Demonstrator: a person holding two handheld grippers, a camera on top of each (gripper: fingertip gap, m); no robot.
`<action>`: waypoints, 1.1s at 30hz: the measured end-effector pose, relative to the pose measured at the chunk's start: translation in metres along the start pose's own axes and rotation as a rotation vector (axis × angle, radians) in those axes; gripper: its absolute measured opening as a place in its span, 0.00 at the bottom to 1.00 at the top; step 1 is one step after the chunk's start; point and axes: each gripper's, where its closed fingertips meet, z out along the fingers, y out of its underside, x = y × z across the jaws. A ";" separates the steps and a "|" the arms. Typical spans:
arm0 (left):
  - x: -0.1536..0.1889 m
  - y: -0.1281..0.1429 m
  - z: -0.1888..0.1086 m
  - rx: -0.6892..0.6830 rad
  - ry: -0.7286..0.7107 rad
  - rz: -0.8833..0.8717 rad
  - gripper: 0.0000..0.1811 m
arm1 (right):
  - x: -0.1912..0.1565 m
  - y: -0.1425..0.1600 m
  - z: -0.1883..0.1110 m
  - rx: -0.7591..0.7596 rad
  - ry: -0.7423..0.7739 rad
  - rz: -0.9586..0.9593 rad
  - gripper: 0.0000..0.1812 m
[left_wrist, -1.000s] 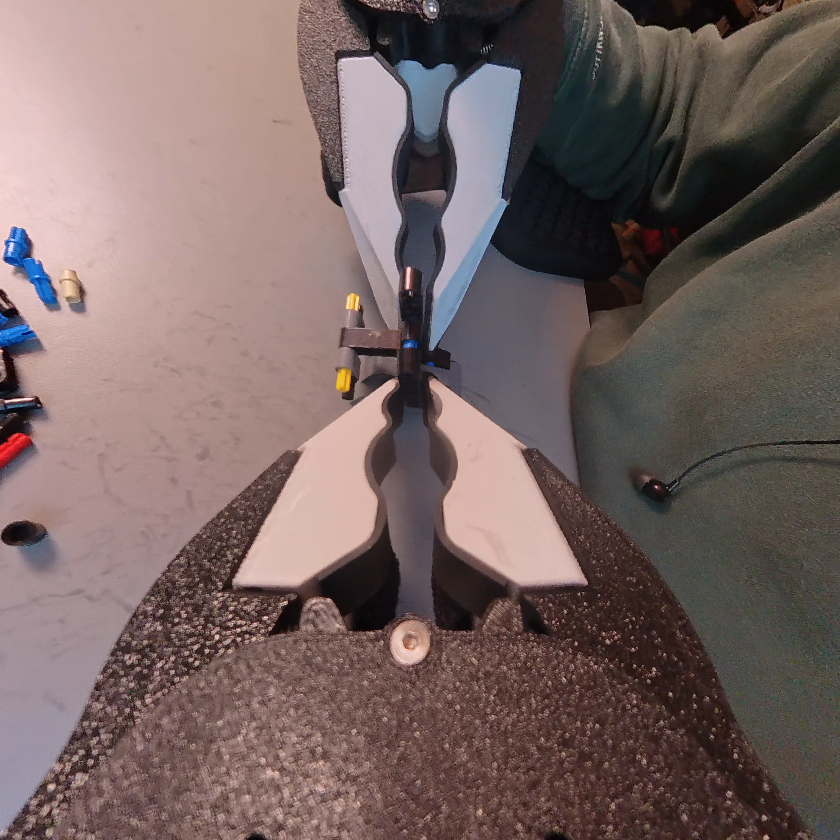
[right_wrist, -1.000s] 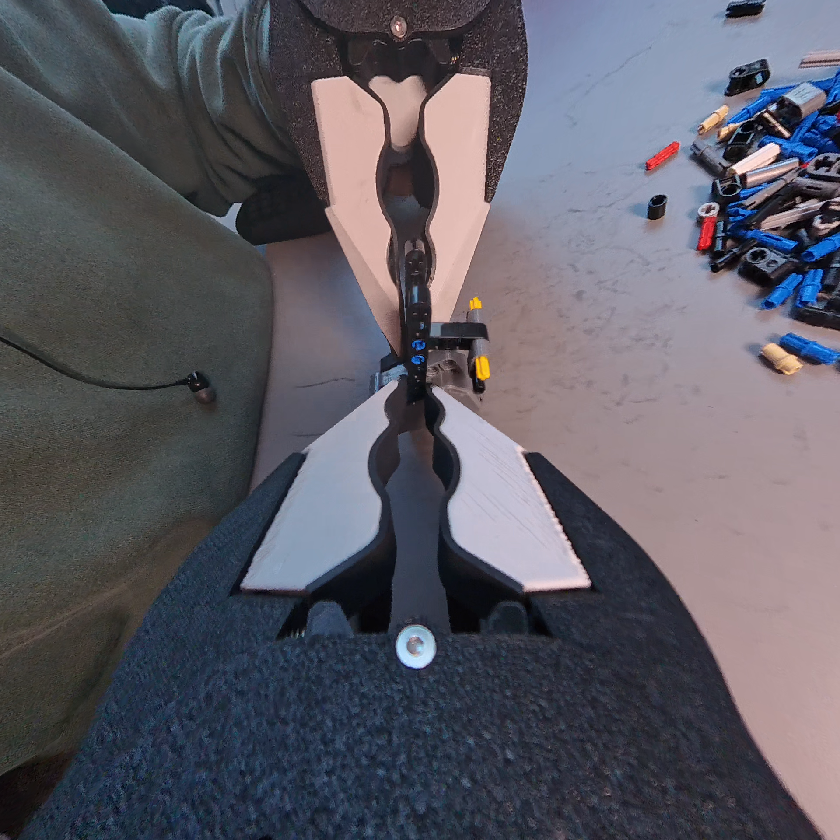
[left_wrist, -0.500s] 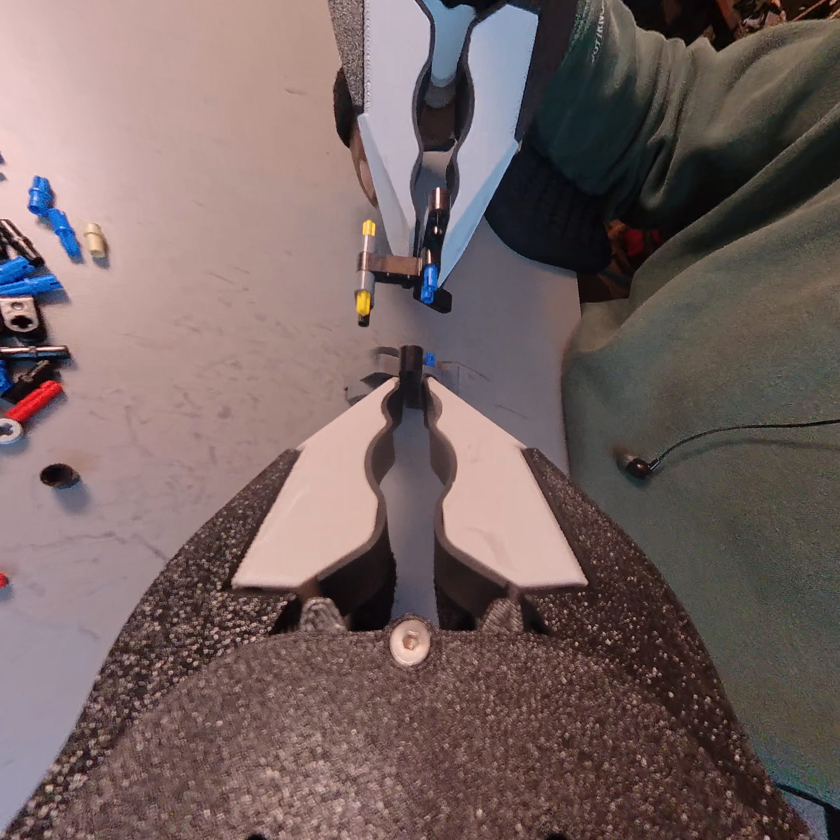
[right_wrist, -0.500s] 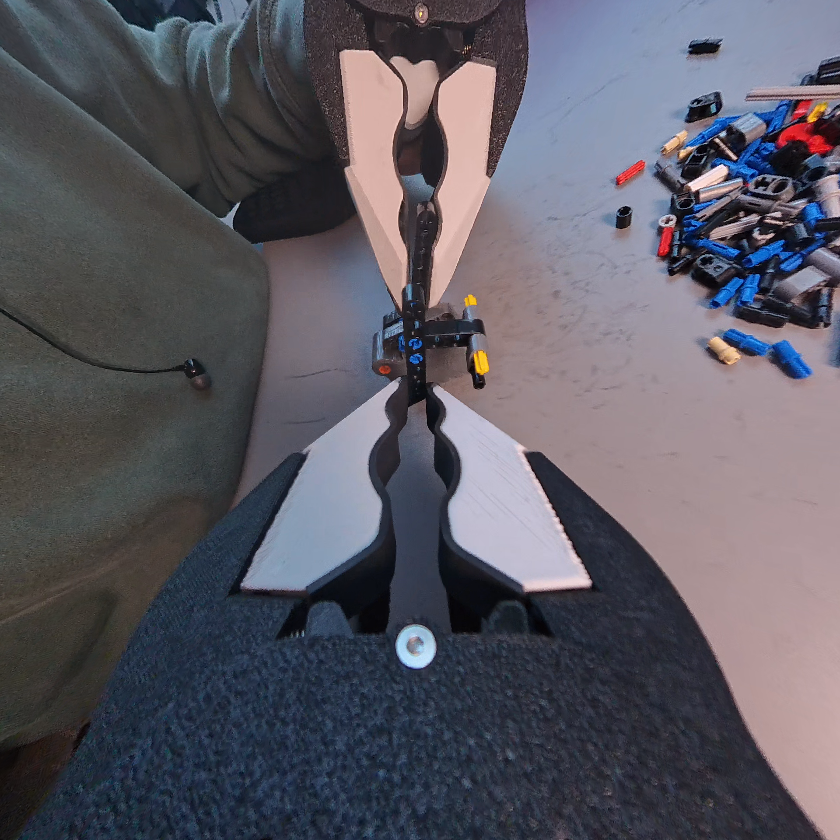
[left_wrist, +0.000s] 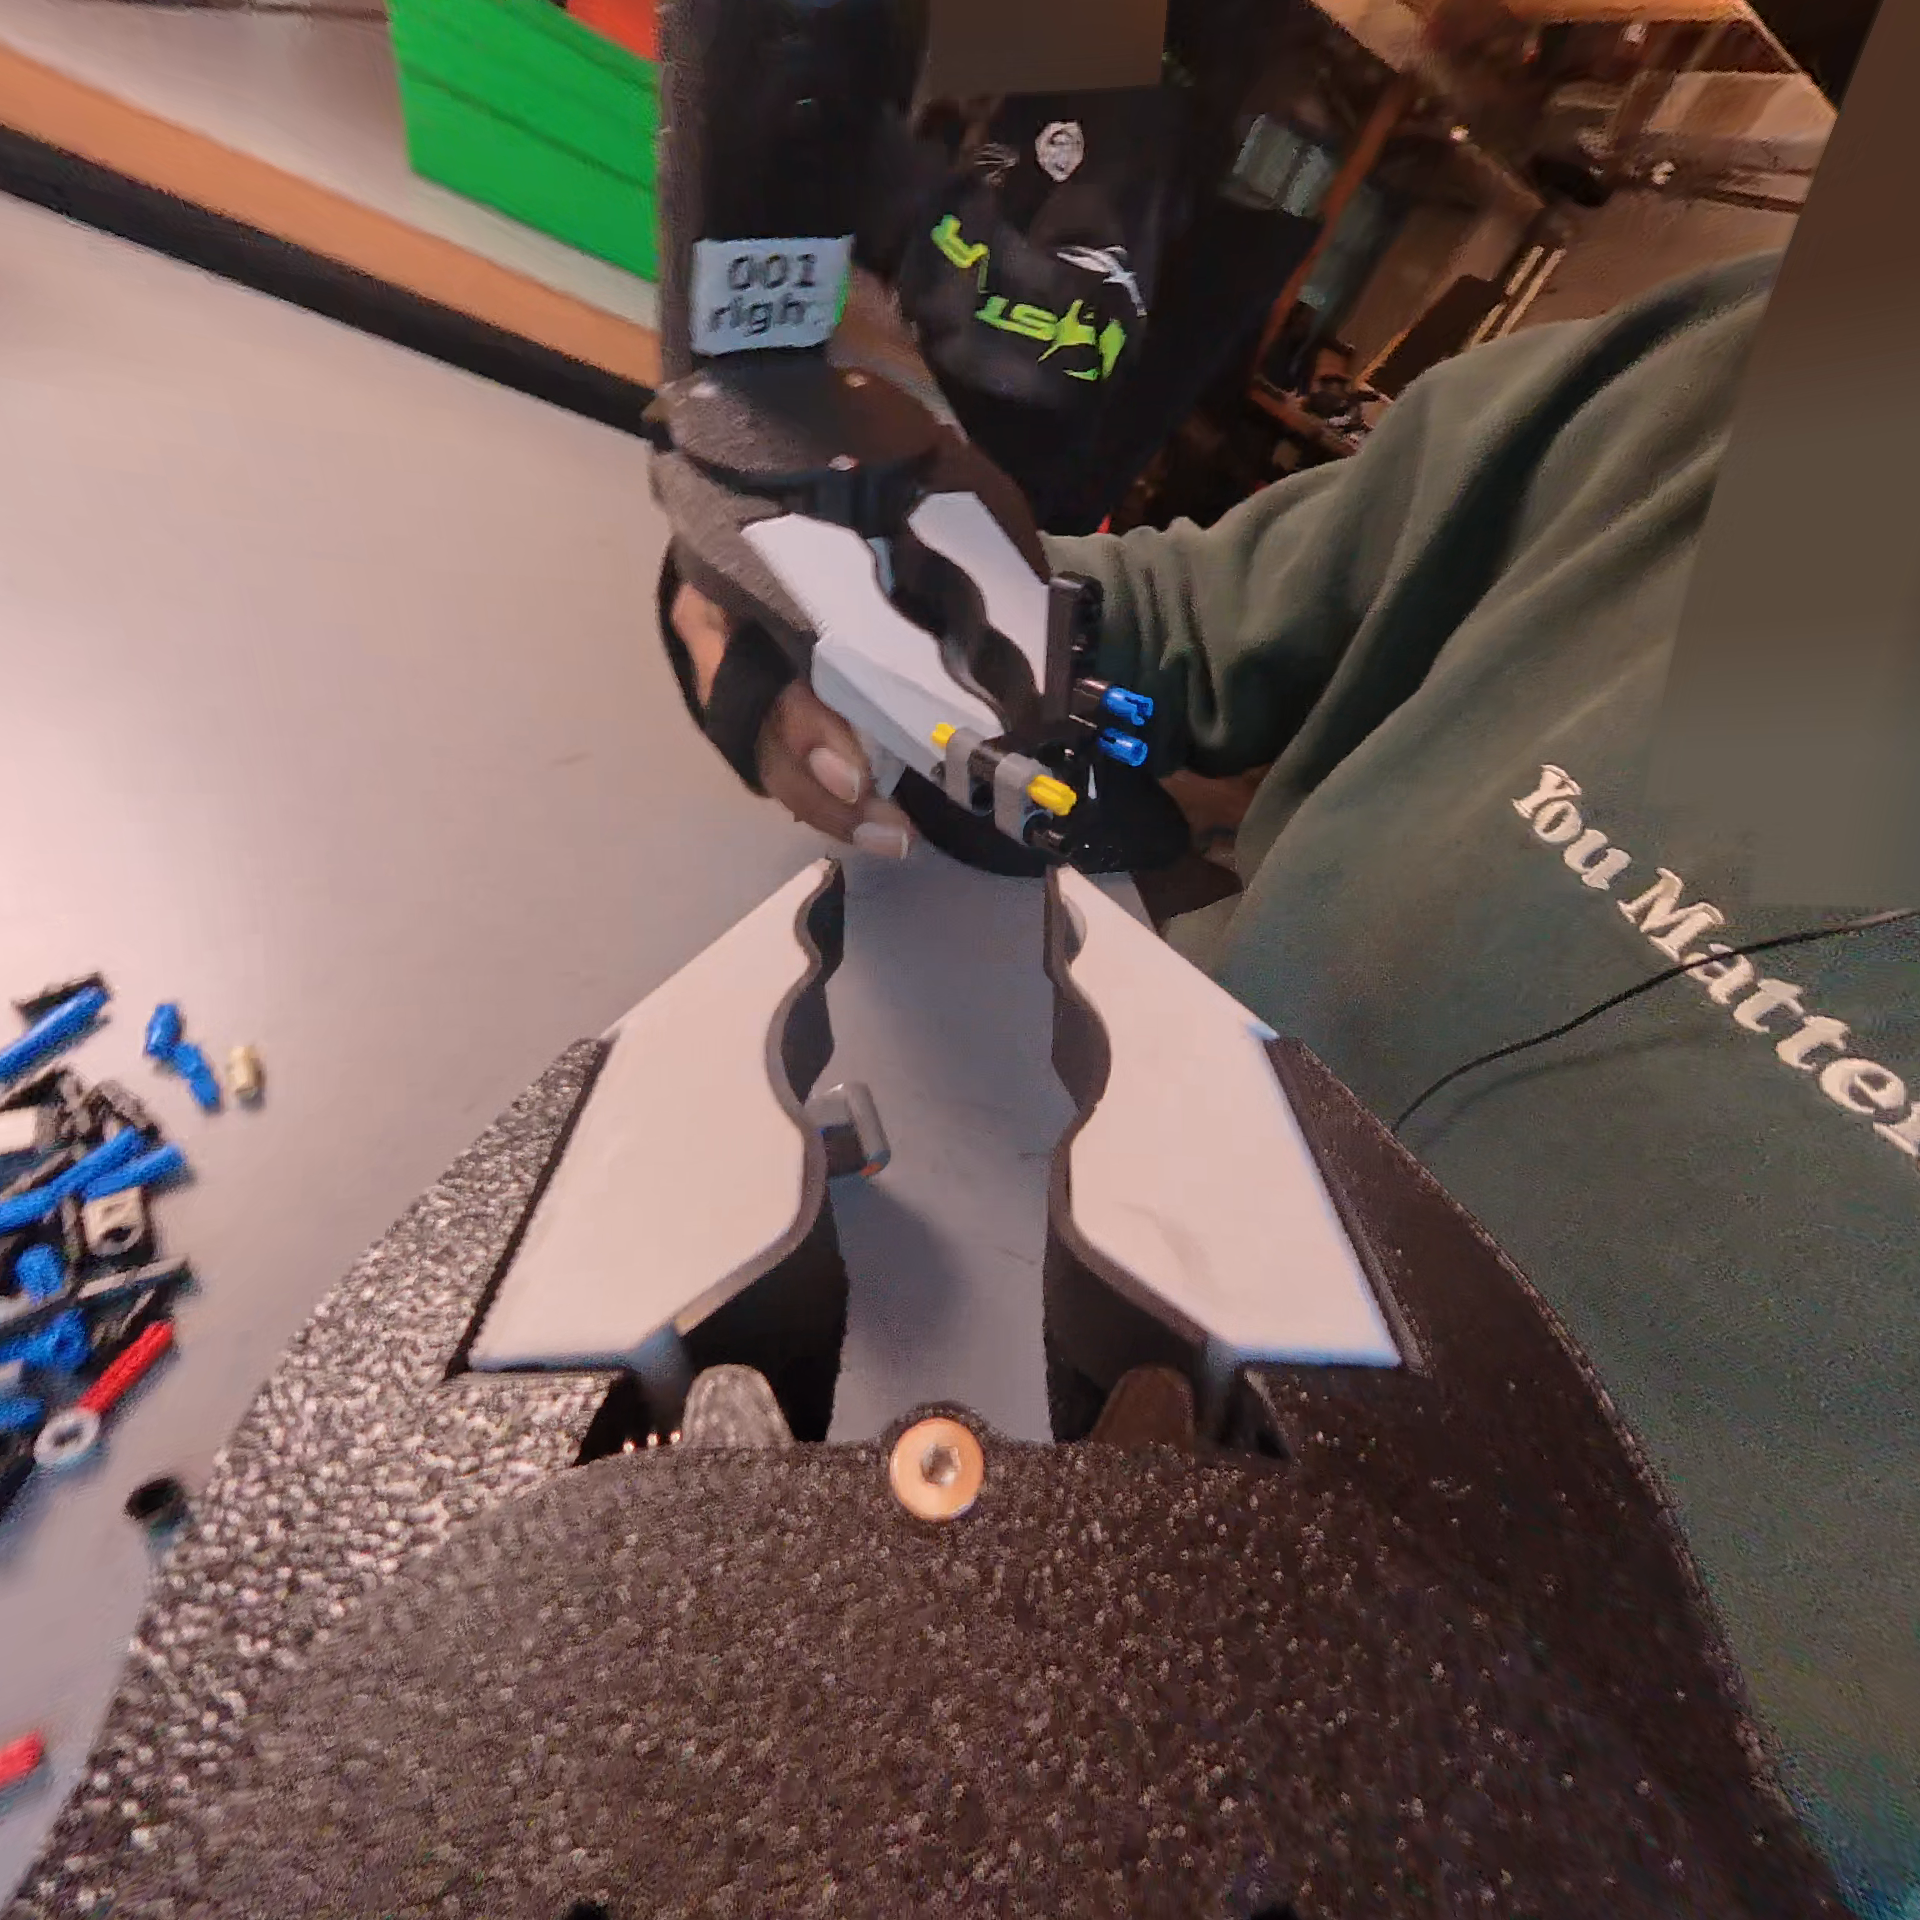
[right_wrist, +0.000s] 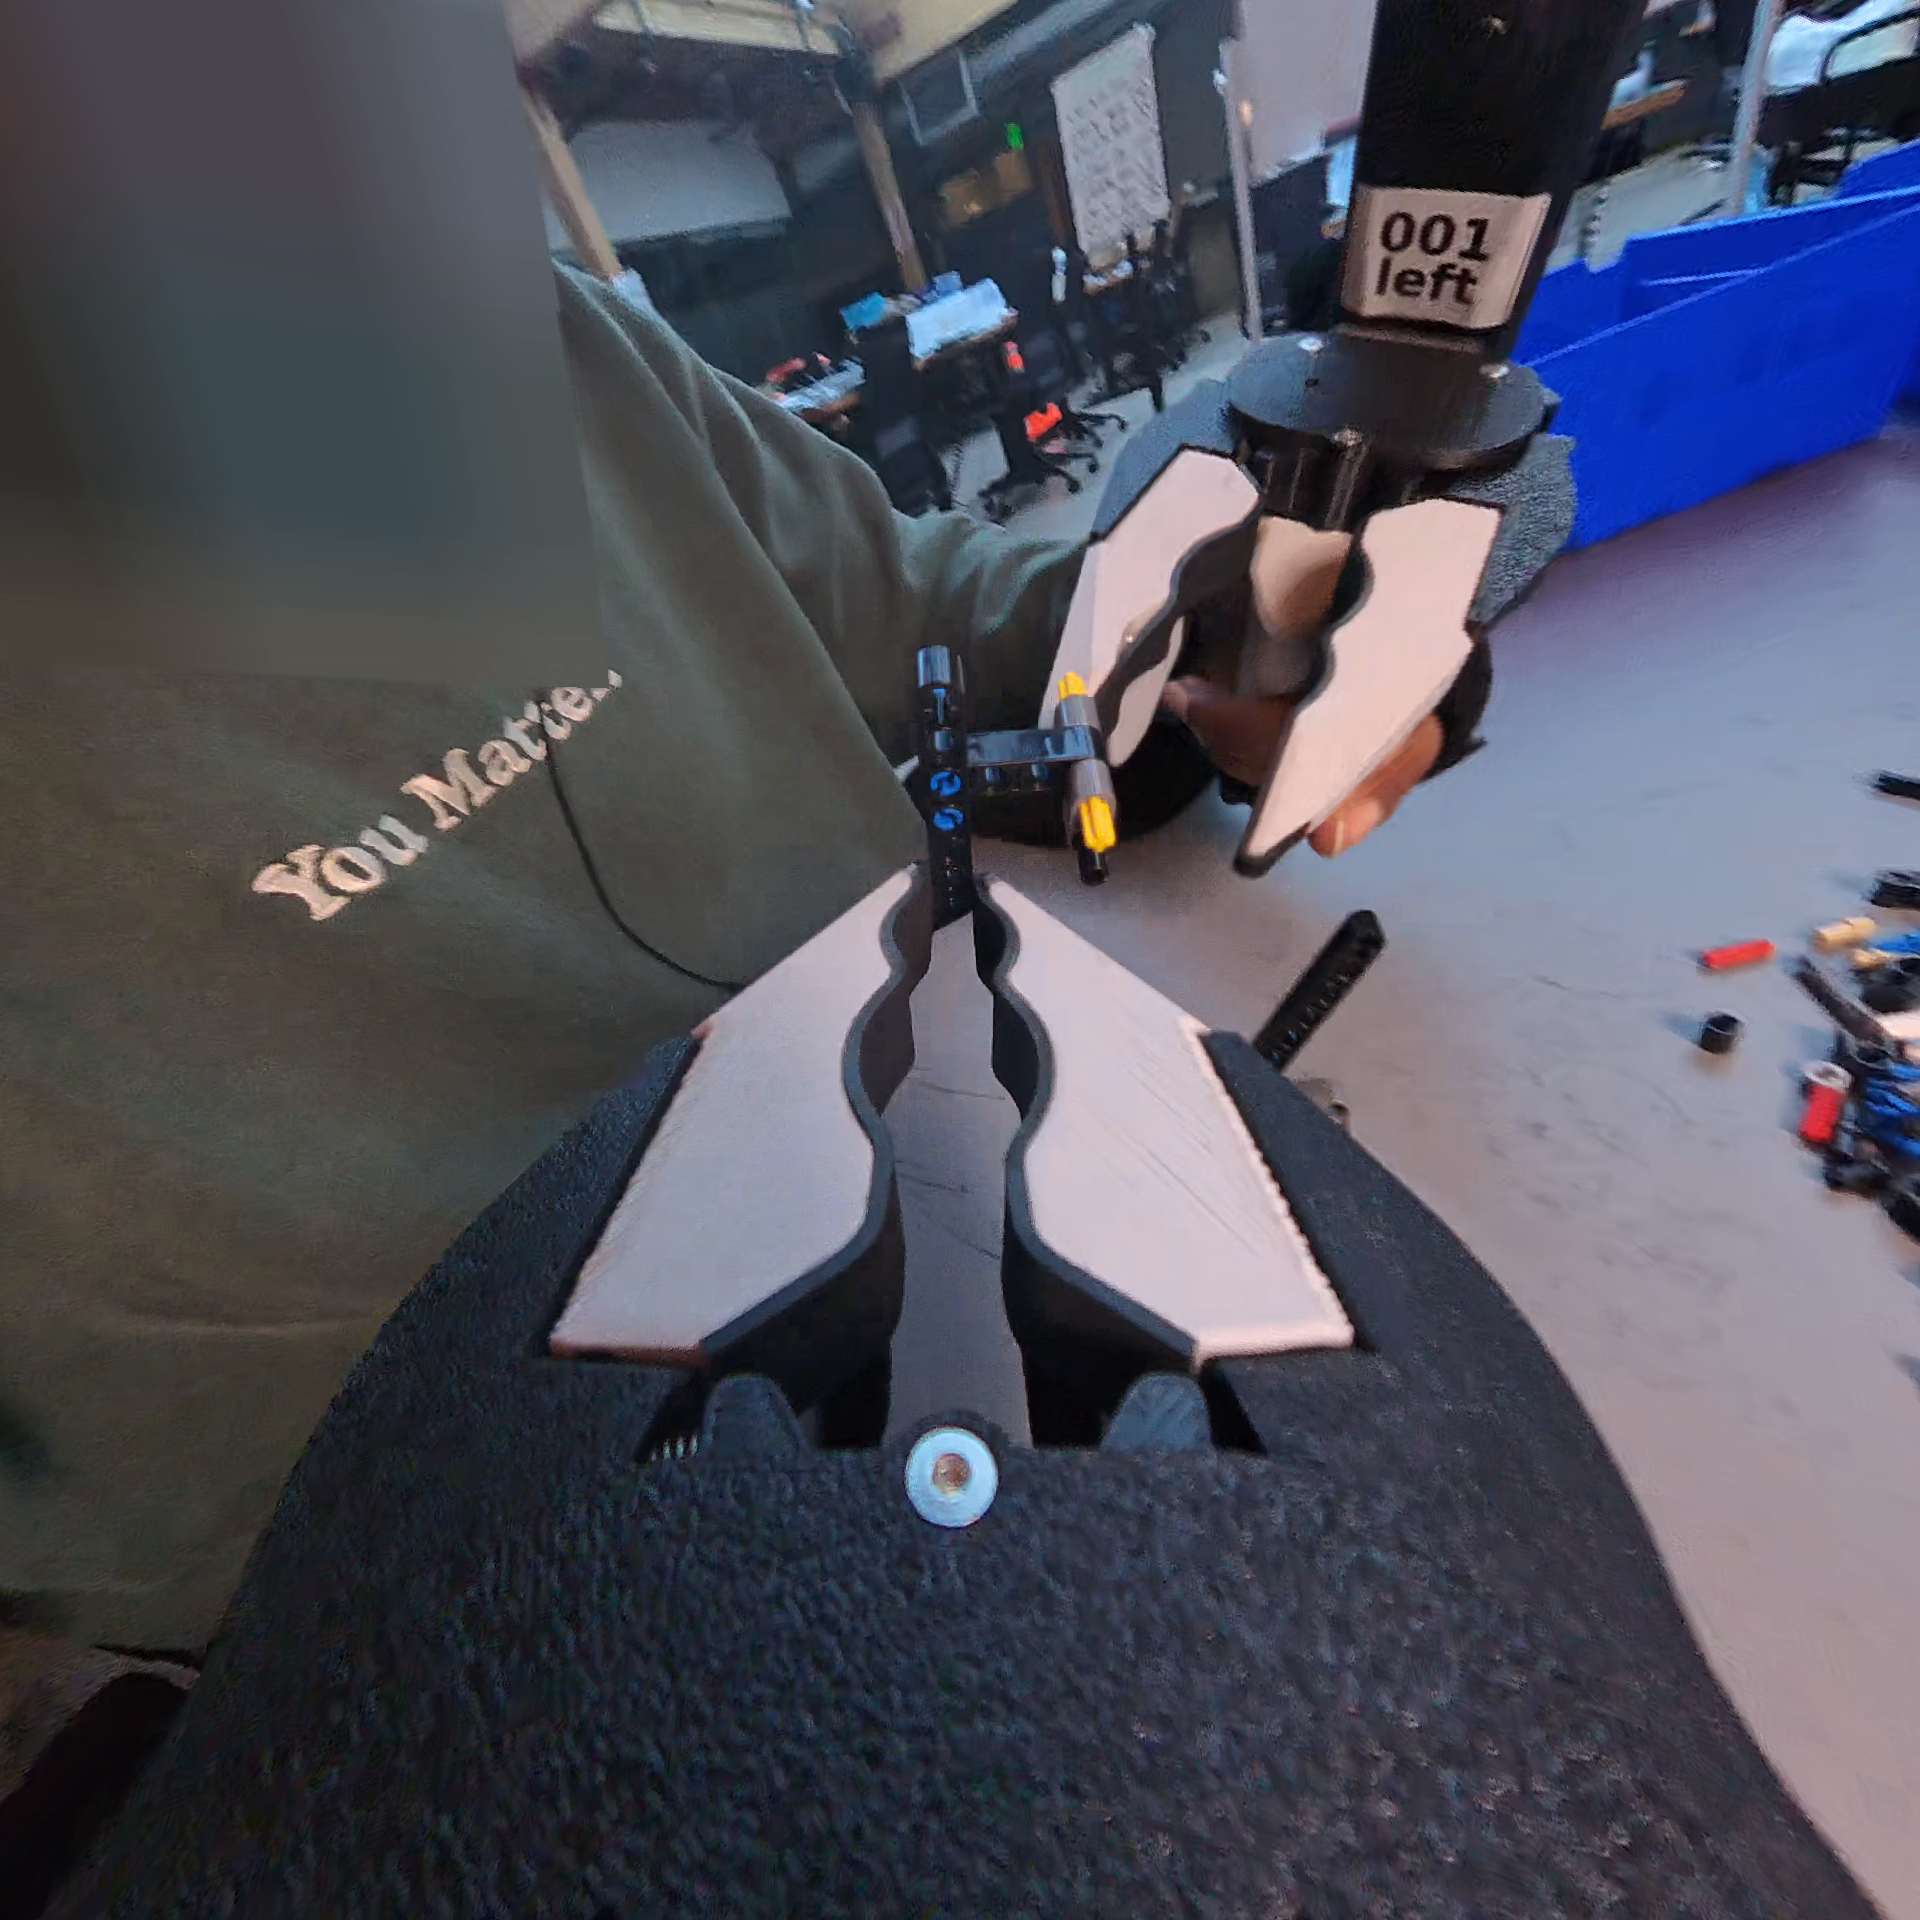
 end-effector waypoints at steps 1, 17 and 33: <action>0.008 -0.002 0.005 0.007 0.018 0.058 0.21 | -0.005 -0.003 0.002 0.023 -0.048 0.025 0.03; -0.002 -0.021 0.007 0.047 -0.244 0.346 0.07 | 0.004 -0.013 0.001 0.231 -0.259 0.408 0.04; -0.056 0.026 0.000 -0.279 -0.509 0.262 0.07 | 0.078 0.014 -0.015 -0.265 0.645 -0.326 0.09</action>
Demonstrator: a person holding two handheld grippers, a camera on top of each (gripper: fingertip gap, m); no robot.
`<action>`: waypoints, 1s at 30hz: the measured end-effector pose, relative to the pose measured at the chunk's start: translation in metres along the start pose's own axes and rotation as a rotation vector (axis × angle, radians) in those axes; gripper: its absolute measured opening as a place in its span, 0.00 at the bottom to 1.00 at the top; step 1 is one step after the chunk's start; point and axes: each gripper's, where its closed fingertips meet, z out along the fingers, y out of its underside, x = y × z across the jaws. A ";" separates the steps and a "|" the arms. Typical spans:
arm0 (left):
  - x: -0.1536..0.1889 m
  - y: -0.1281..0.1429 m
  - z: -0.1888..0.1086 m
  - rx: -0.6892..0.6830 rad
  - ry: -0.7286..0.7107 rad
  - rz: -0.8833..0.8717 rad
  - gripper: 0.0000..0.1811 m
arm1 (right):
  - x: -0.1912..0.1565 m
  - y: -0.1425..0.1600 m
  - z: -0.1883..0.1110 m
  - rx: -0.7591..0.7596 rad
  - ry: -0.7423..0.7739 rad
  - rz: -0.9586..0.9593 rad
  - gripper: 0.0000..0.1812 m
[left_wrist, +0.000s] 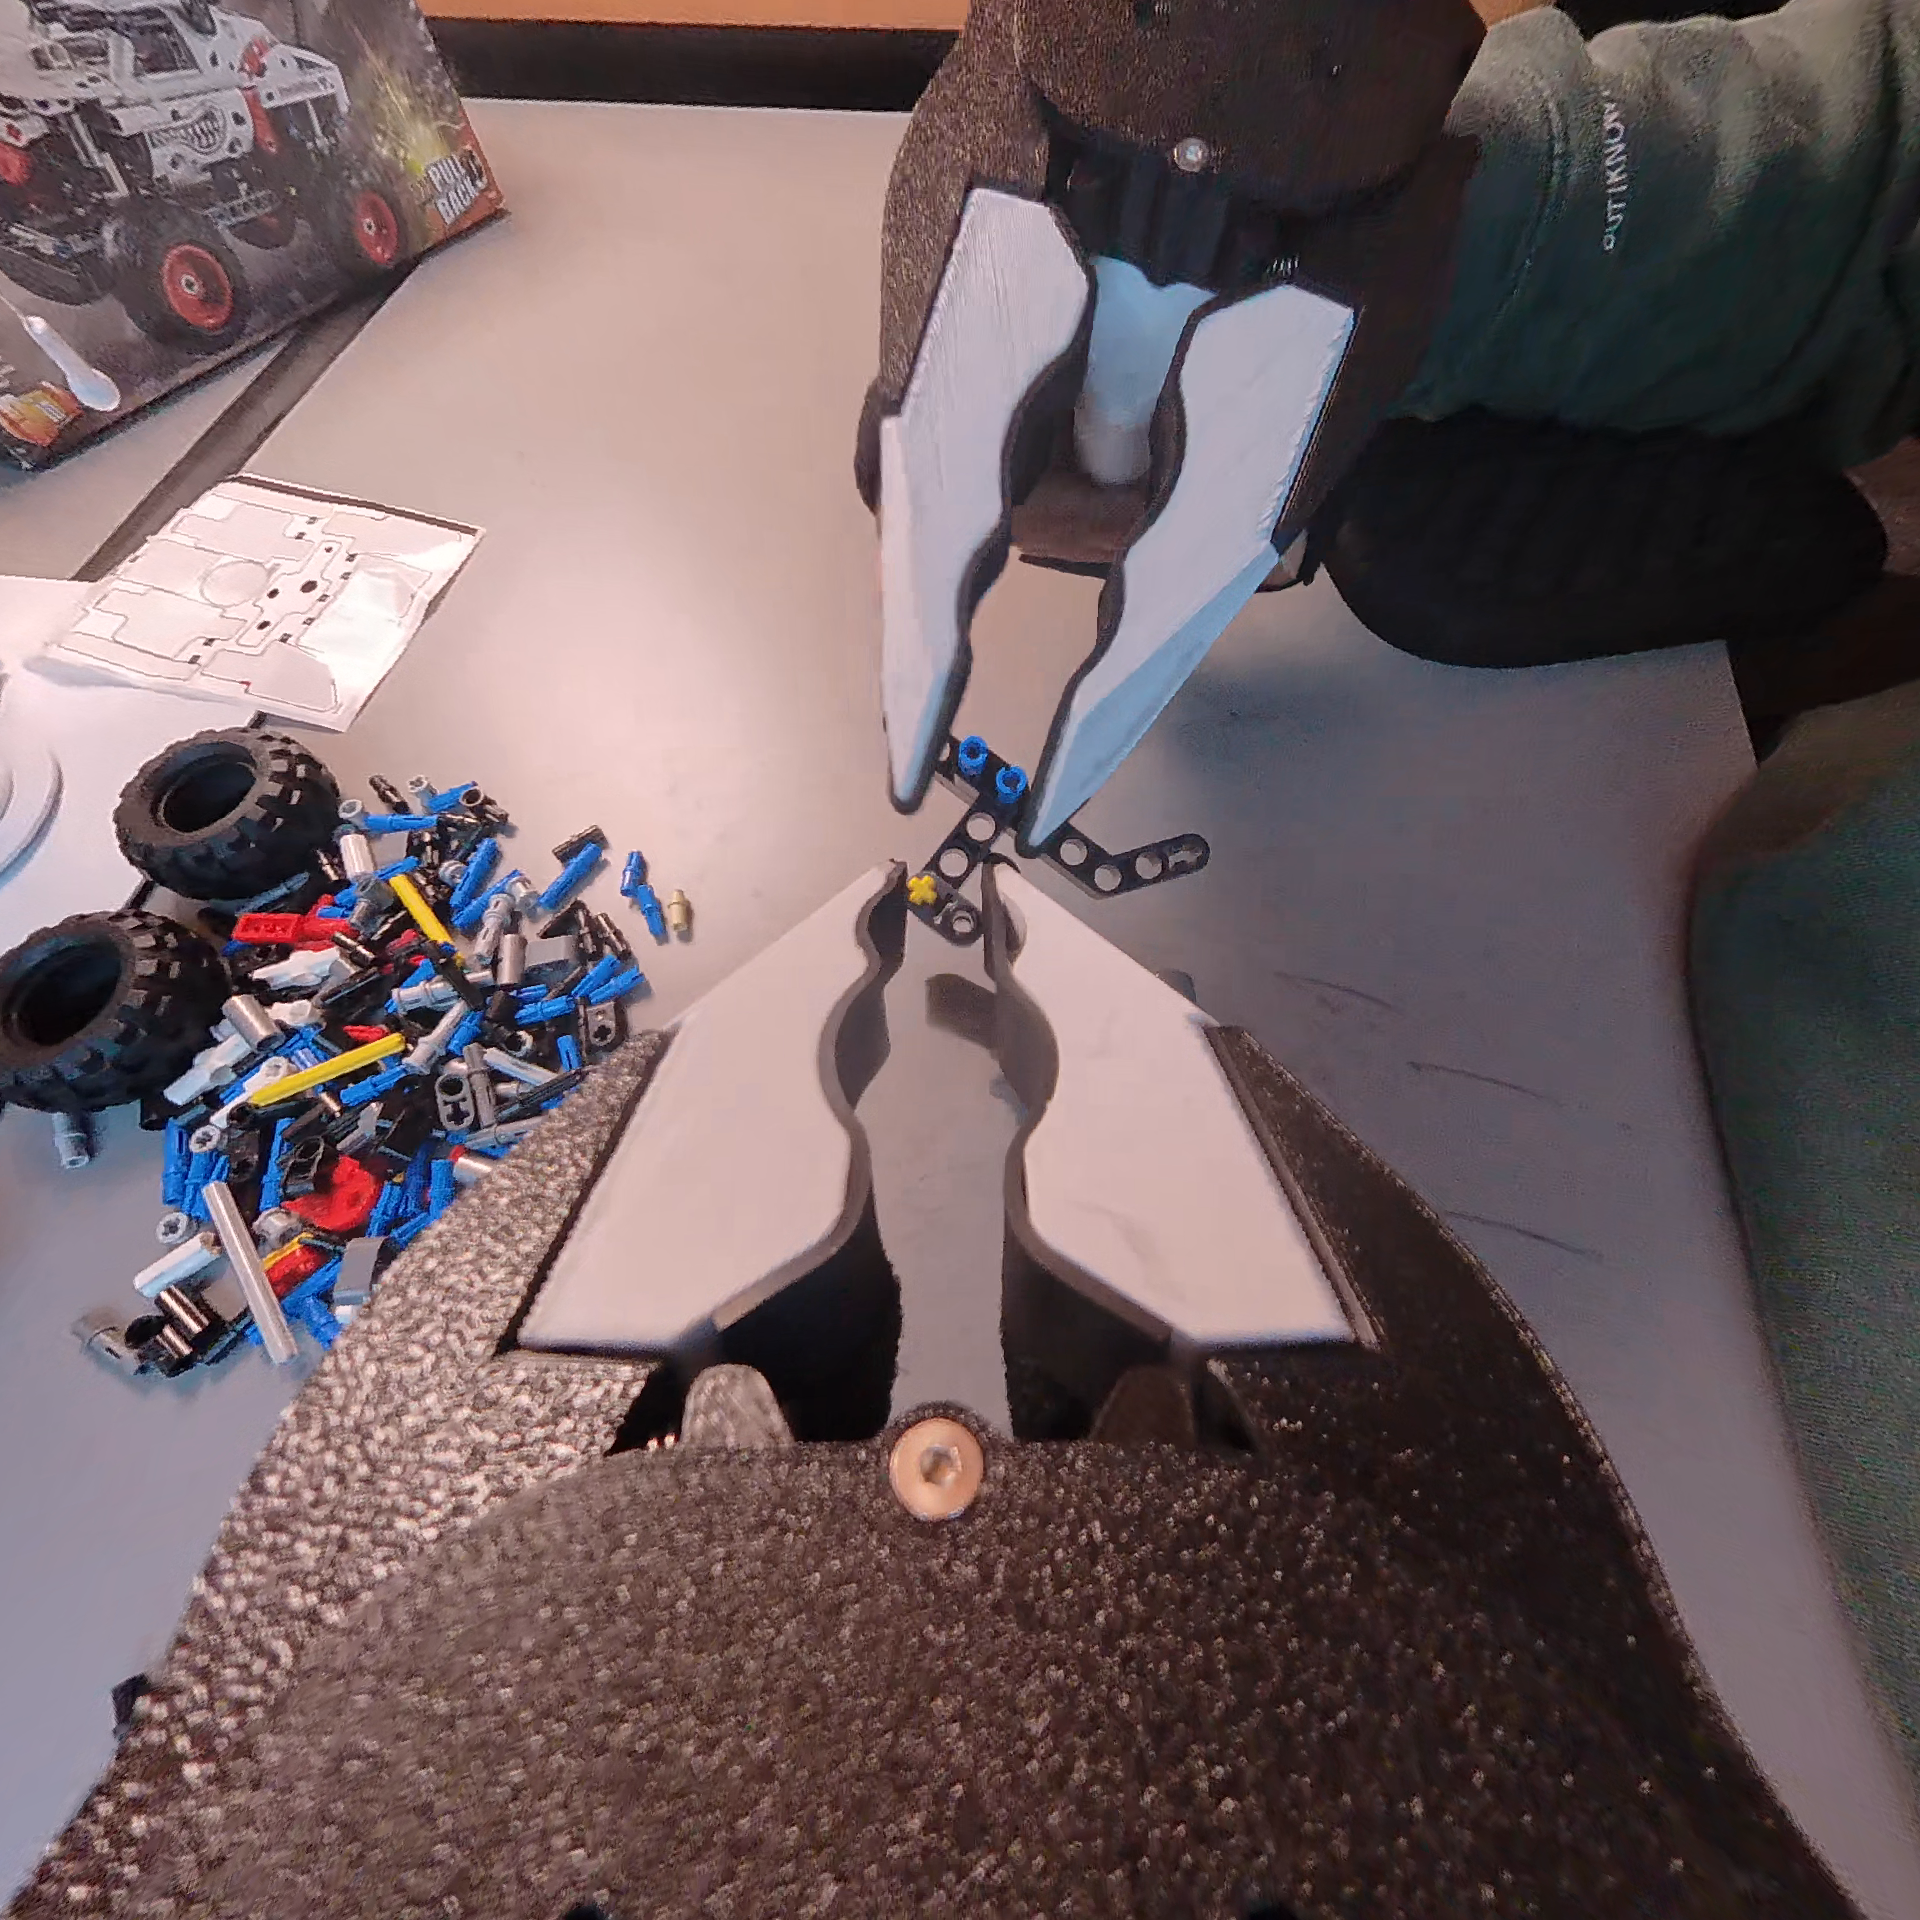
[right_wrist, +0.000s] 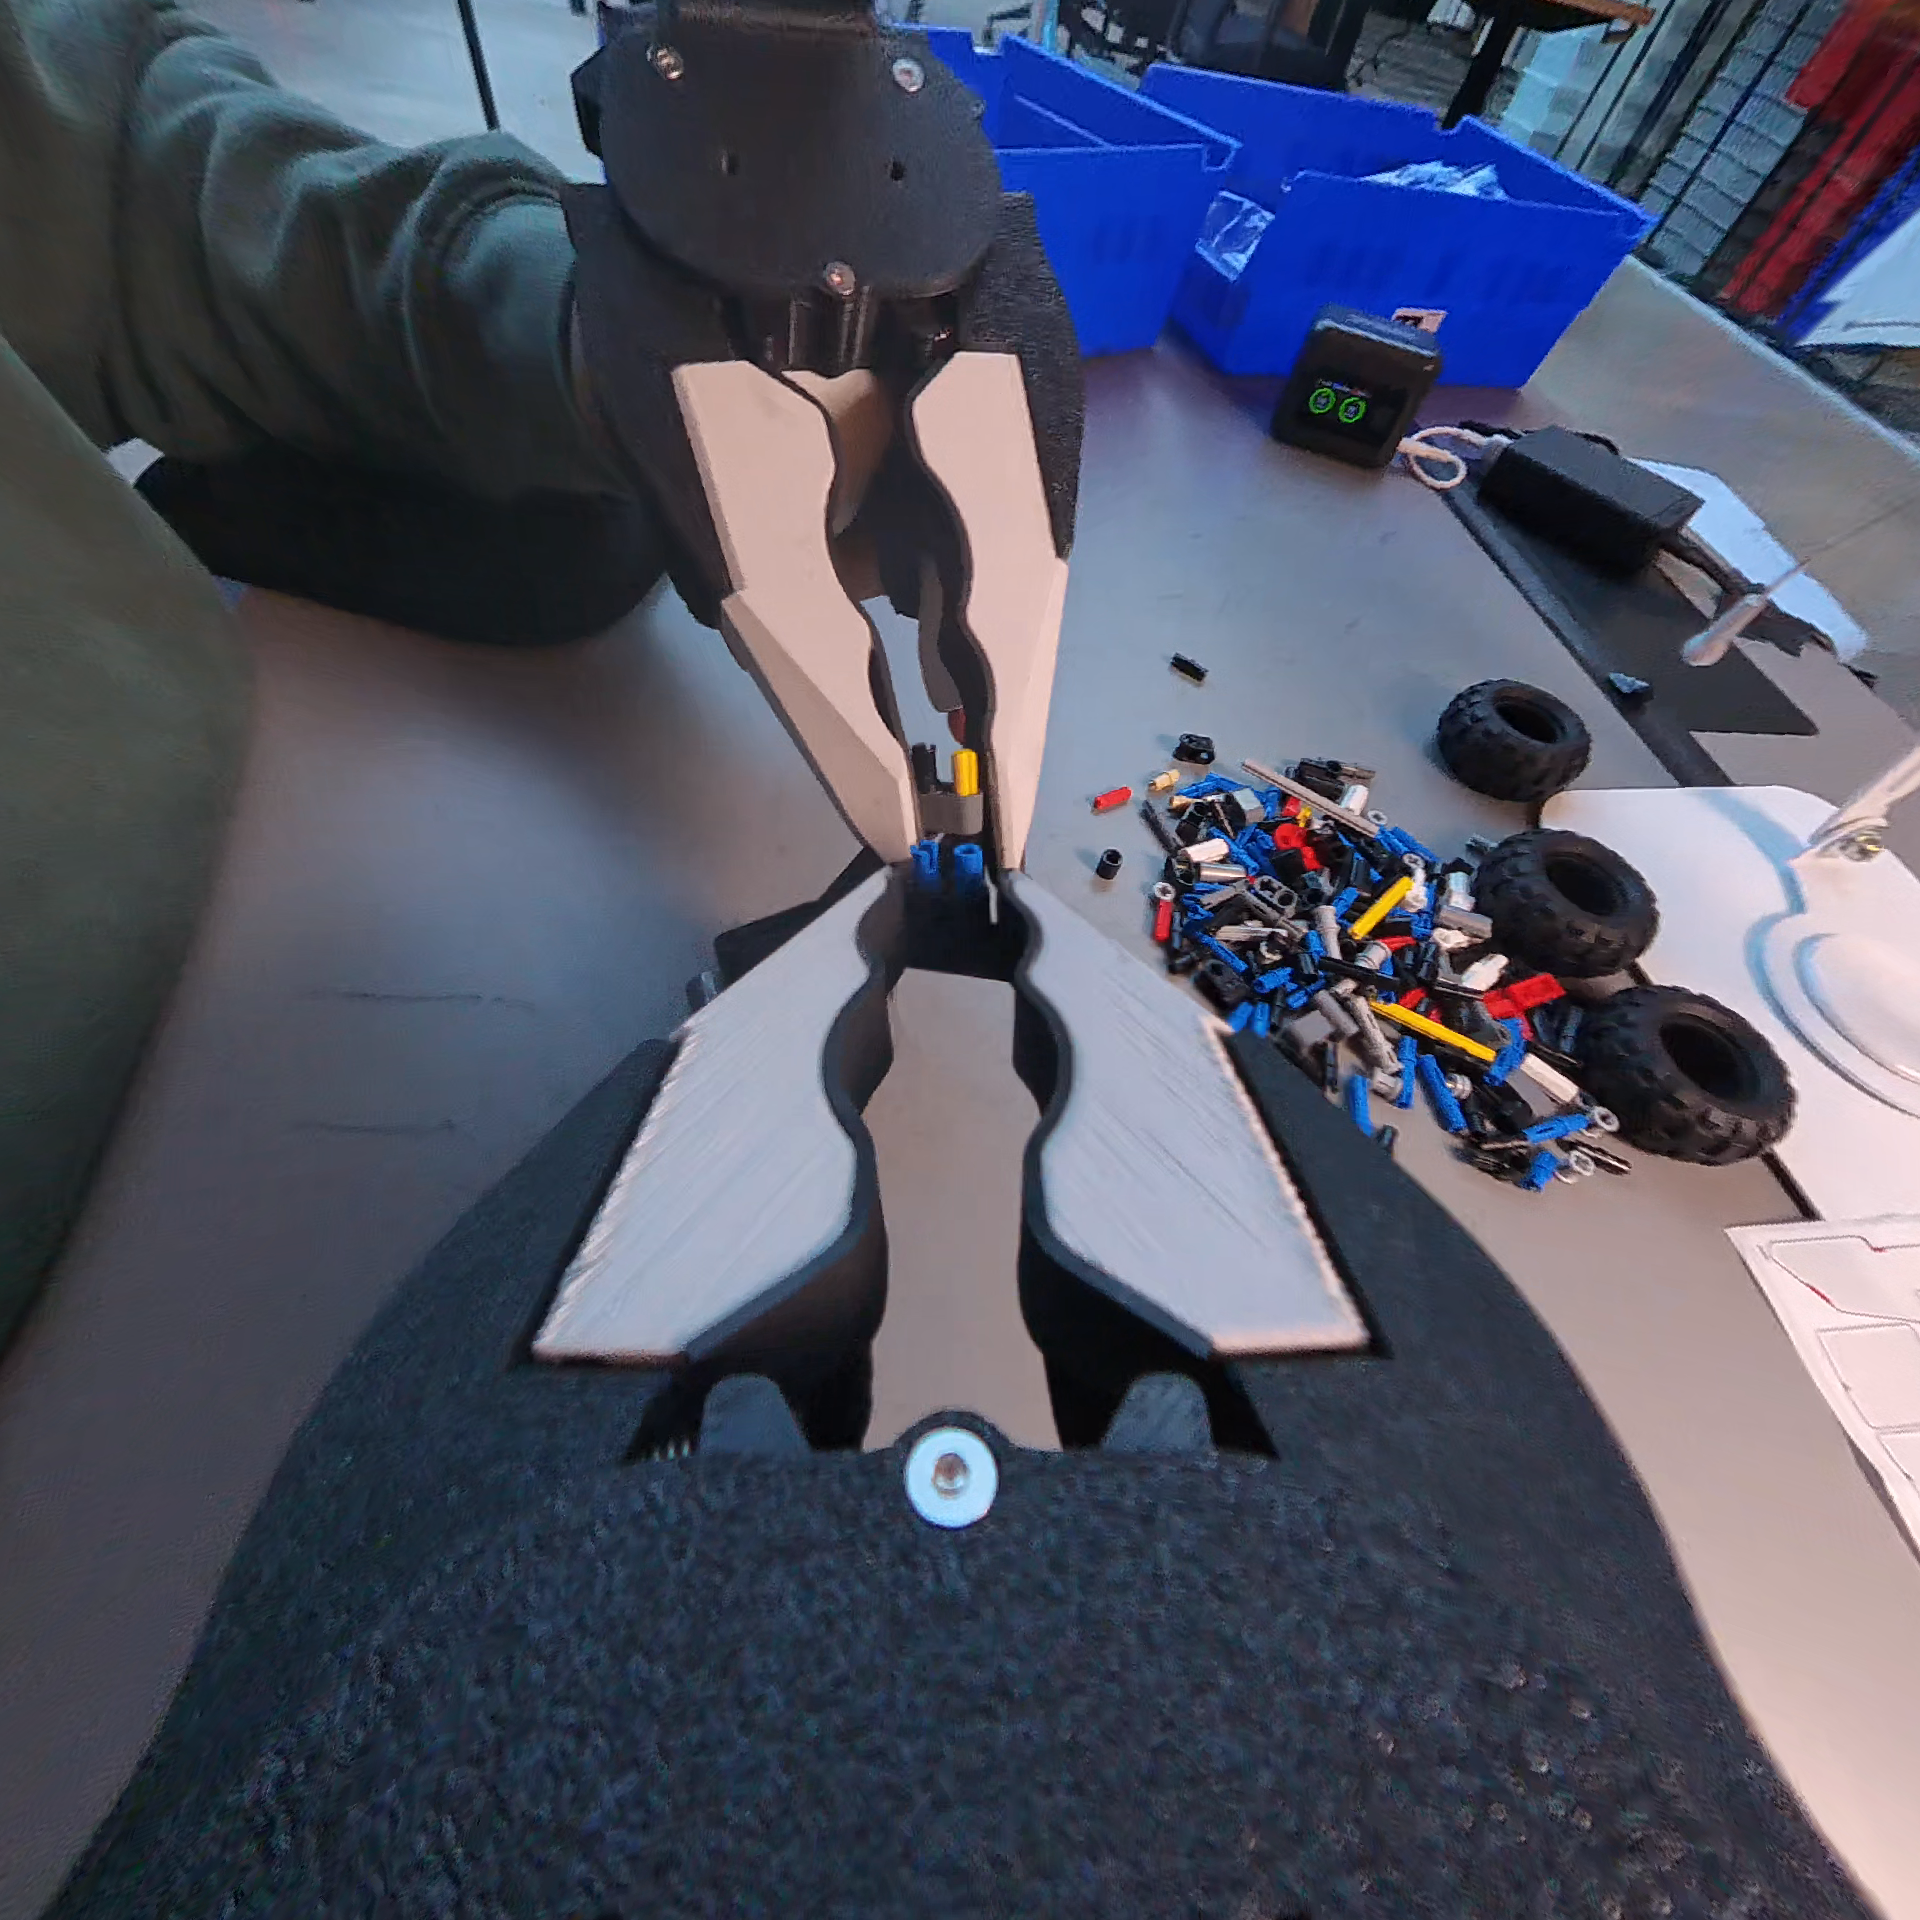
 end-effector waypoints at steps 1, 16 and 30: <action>0.001 0.000 0.000 -0.001 -0.002 0.008 0.07 | -0.002 0.001 0.001 -0.003 -0.009 -0.002 0.08; 0.023 -0.069 -0.040 0.473 0.249 -0.153 0.10 | -0.010 -0.066 -0.036 0.582 -0.317 0.417 0.08; -0.017 -0.016 -0.014 0.019 -0.239 0.150 0.08 | 0.007 -0.027 -0.017 0.171 -0.041 0.207 0.07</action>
